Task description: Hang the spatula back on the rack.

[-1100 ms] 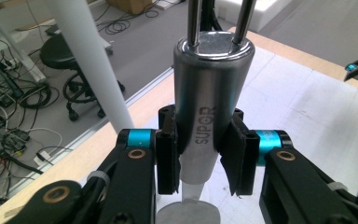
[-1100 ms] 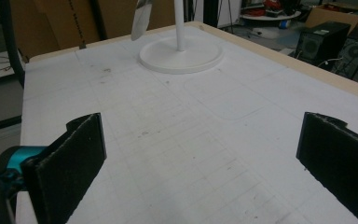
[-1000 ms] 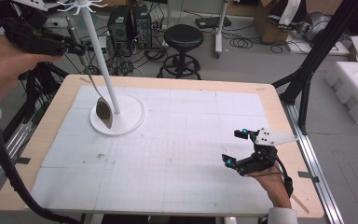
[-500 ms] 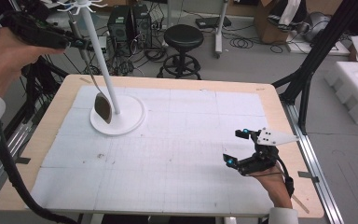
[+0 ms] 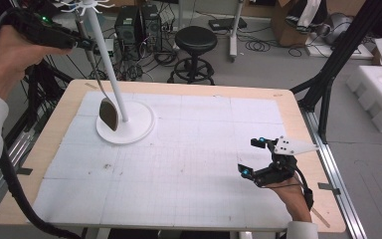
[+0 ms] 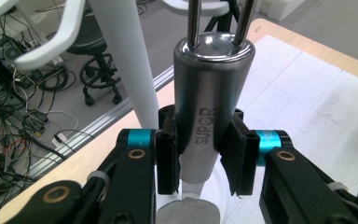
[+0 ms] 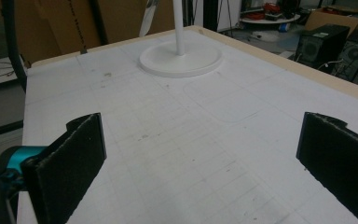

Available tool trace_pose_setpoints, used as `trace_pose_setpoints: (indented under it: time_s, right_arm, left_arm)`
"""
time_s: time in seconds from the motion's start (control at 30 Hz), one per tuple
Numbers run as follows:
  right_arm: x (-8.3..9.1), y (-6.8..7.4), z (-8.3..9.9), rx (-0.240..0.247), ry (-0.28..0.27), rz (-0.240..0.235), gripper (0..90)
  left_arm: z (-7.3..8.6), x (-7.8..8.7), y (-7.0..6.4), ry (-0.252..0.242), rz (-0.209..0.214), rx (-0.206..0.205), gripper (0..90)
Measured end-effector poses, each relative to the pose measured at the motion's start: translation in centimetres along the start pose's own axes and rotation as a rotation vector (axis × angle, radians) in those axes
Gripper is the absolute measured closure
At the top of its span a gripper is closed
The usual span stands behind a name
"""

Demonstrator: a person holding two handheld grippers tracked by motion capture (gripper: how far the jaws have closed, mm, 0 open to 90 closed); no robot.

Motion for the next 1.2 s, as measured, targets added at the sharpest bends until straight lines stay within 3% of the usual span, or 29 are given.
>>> trace_pose_setpoints:
  time_s: [0.43,0.47,0.5,0.53,0.57,0.6,0.7,0.73,0.77,0.83,0.87,1.03,1.07,1.13,1.2]
  right_arm:
    - [-0.1,0.0,0.1,0.002,-0.004,-0.014,0.3]
    - [-0.1,0.0,0.2,0.001,-0.002,-0.014,0.3]
    - [-0.1,-0.1,0.2,0.0,-0.002,-0.013,0.3]
    - [-0.1,-0.1,0.2,0.004,-0.005,-0.012,0.3]
    - [0.0,-0.1,0.3,-0.001,-0.002,-0.013,0.3]
    - [0.0,-0.1,0.3,0.0,-0.004,-0.012,0.3]
    - [0.2,-0.2,0.2,-0.002,-0.012,-0.012,0.2]
    - [0.2,-0.2,0.2,-0.002,-0.012,-0.012,0.2]
    - [0.2,-0.2,0.2,-0.003,-0.017,-0.009,0.2]
    - [0.3,-0.2,0.2,-0.002,-0.017,-0.011,0.2]
    - [0.3,-0.2,0.1,-0.001,-0.02,-0.011,0.2]
    - [0.3,0.0,0.0,-0.002,-0.027,-0.011,0.3]
    - [0.2,0.1,-0.1,-0.001,-0.025,-0.015,0.3]
    - [0.2,0.2,-0.1,-0.001,-0.03,-0.013,0.3]
    - [0.2,0.3,-0.2,0.0,-0.033,-0.016,0.2]
  left_arm:
    - [0.3,-1.2,0.8,0.028,-0.019,0.024,68.2]
    - [0.4,-1.3,0.9,-0.009,-0.032,0.015,67.4]
    - [0.4,-1.3,0.9,-0.009,-0.032,0.015,64.0]
    - [0.3,-0.9,0.8,-0.069,-0.015,0.018,57.1]
    - [0.3,-0.9,0.8,-0.069,-0.015,0.018,52.6]
    - [0.6,-0.6,0.5,-0.064,-0.016,-0.019,49.9]
    - [1.0,-0.2,0.0,-0.062,0.0,-0.044,39.5]
    - [1.3,0.2,-0.3,-0.09,0.005,-0.067,39.5]
    - [1.7,0.8,-0.6,-0.141,0.024,-0.061,34.8]
    - [2.1,1.0,-0.7,-0.151,0.021,-0.061,22.9]
    - [2.7,1.2,-0.8,-0.157,0.009,-0.068,22.9]
    - [5.0,1.9,-2.1,-0.209,0.039,-0.098,8.7]
    - [6.1,2.2,-2.7,-0.249,0.045,-0.106,4.8]
    - [6.7,2.3,-3.0,-0.255,0.061,-0.107,1.7]
    - [8.6,2.3,-4.1,-0.276,0.091,-0.115,1.7]
Point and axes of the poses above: each handheld gripper's, and its own axes: x roughly backward along the jaws, z roughly out of its underside, y roughly to its left, the point moved 7 cm from there along -x, roughly forward along the jaws, and after that the axes turned 4 degrees about z, right-handed, at the moved point
